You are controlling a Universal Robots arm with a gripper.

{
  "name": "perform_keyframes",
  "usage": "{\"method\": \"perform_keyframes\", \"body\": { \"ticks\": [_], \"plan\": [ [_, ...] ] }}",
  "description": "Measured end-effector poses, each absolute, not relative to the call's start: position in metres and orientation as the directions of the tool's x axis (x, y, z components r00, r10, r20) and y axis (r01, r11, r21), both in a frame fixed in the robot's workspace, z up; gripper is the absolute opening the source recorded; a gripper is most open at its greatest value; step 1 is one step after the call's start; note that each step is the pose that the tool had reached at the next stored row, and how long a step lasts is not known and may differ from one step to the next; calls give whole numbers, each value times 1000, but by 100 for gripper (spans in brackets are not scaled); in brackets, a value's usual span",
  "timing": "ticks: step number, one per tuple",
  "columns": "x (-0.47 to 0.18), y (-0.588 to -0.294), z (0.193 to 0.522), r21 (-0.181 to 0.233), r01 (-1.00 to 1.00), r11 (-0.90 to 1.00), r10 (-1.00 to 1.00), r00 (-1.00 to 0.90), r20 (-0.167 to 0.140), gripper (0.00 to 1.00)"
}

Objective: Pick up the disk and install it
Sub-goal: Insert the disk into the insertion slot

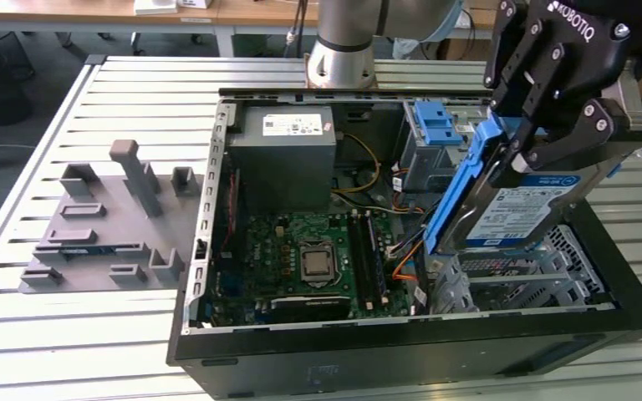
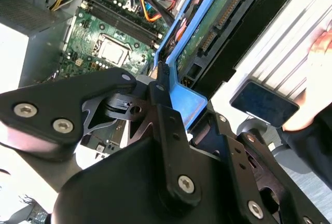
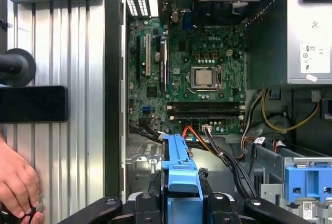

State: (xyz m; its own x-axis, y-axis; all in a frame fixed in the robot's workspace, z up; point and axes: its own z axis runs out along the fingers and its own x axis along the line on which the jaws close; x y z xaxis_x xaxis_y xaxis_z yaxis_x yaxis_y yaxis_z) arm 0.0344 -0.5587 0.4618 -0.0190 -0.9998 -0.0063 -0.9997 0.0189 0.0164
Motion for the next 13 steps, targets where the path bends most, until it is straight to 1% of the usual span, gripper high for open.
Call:
{"method": "perform_keyframes", "body": {
  "ticks": [13],
  "plan": [
    [50, -563, 454, 14, -1000, 19, -1000, -19, -6, 36]
  ]
}}
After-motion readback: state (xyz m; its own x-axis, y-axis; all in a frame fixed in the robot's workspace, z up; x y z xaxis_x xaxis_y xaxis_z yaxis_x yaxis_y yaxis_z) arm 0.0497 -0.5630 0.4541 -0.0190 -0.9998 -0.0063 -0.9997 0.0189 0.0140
